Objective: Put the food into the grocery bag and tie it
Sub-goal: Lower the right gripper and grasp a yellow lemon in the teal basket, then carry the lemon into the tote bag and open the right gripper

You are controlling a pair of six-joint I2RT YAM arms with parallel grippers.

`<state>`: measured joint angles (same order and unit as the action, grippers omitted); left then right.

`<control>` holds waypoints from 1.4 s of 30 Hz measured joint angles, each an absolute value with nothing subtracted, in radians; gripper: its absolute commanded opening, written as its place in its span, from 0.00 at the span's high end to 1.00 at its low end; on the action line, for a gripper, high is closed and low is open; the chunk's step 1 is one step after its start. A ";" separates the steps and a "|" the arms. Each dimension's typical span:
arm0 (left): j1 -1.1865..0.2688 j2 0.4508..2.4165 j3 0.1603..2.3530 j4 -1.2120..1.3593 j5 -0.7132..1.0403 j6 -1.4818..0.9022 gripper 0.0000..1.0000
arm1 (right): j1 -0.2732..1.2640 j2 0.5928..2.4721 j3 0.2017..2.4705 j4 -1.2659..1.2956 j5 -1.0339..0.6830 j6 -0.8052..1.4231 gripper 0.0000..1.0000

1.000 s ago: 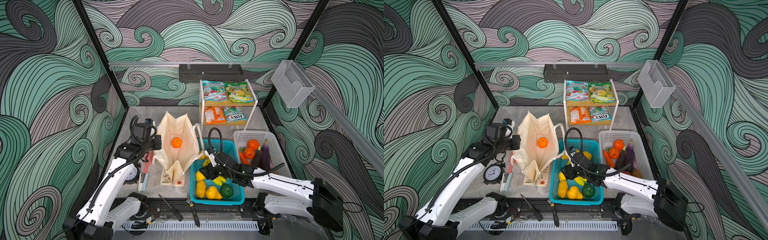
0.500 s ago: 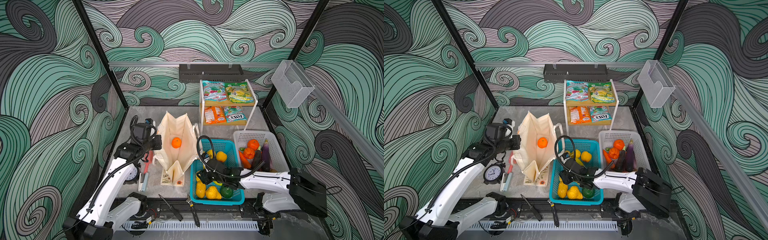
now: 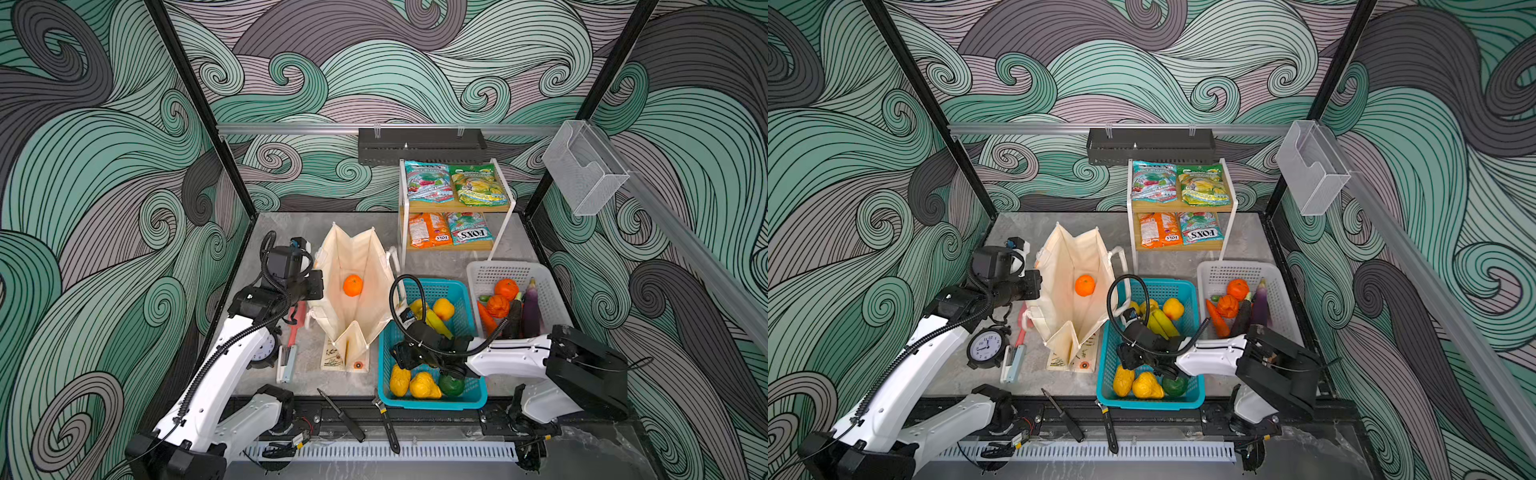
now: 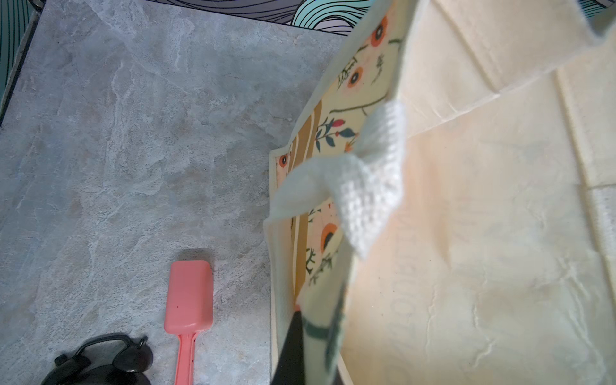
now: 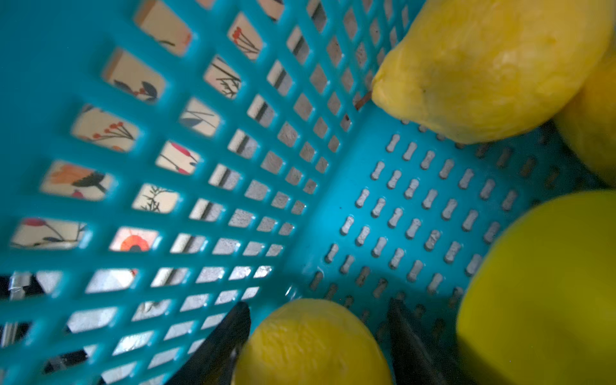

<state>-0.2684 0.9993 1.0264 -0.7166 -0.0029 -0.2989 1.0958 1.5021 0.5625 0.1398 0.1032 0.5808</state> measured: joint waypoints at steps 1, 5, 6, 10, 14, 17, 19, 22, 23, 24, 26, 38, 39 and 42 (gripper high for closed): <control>-0.268 0.999 1.026 -0.717 -0.003 -0.299 1.00 | 1.095 1.502 0.562 0.140 0.105 0.581 0.33; -0.268 0.999 1.026 -0.717 -0.003 -0.299 1.00 | 1.096 1.503 0.562 0.141 0.111 0.580 0.40; -0.268 0.999 1.026 -0.717 -0.003 -0.299 1.00 | 1.096 1.503 0.562 0.141 0.111 0.580 0.42; -0.268 0.999 1.026 -0.717 -0.004 -0.299 1.00 | 1.096 1.467 0.549 0.128 0.109 0.576 0.46; -0.268 0.998 1.026 -0.717 -0.004 -0.299 1.00 | 1.096 1.369 0.537 0.094 0.109 0.565 0.48; -0.268 0.996 1.026 -0.717 -0.004 -0.299 1.00 | 1.096 1.301 0.536 0.078 0.115 0.558 0.50; -0.268 0.996 1.026 -0.717 -0.004 -0.299 1.00 | 1.096 1.257 0.536 0.056 0.121 0.557 0.51; -0.268 0.996 1.026 -0.717 -0.003 -0.299 1.00 | 1.096 1.200 0.536 0.021 0.135 0.556 0.51; -0.268 0.996 1.026 -0.717 -0.003 -0.299 1.00 | 1.096 1.181 0.536 0.009 0.140 0.554 0.51; -0.268 0.996 1.026 -0.717 -0.003 -0.299 1.00 | 1.095 1.155 0.536 -0.009 0.148 0.552 0.53; -0.268 0.996 1.026 -0.717 -0.003 -0.299 1.00 | 1.093 1.106 0.536 -0.044 0.162 0.545 0.54; -0.268 0.994 1.024 -0.715 0.014 -0.298 1.00 | 0.962 0.820 0.687 -0.352 0.185 0.381 0.59; -0.268 0.990 1.023 -0.711 0.025 -0.297 1.00 | 0.962 0.821 0.723 -0.369 0.184 0.355 0.59; -0.268 0.984 1.022 -0.709 0.049 -0.295 1.00 | 0.962 0.875 0.847 -0.408 0.181 0.282 0.60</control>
<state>-0.2684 0.9840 1.0218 -0.7090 0.0490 -0.2955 0.9615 0.8745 0.8474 -0.4084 0.1810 0.2817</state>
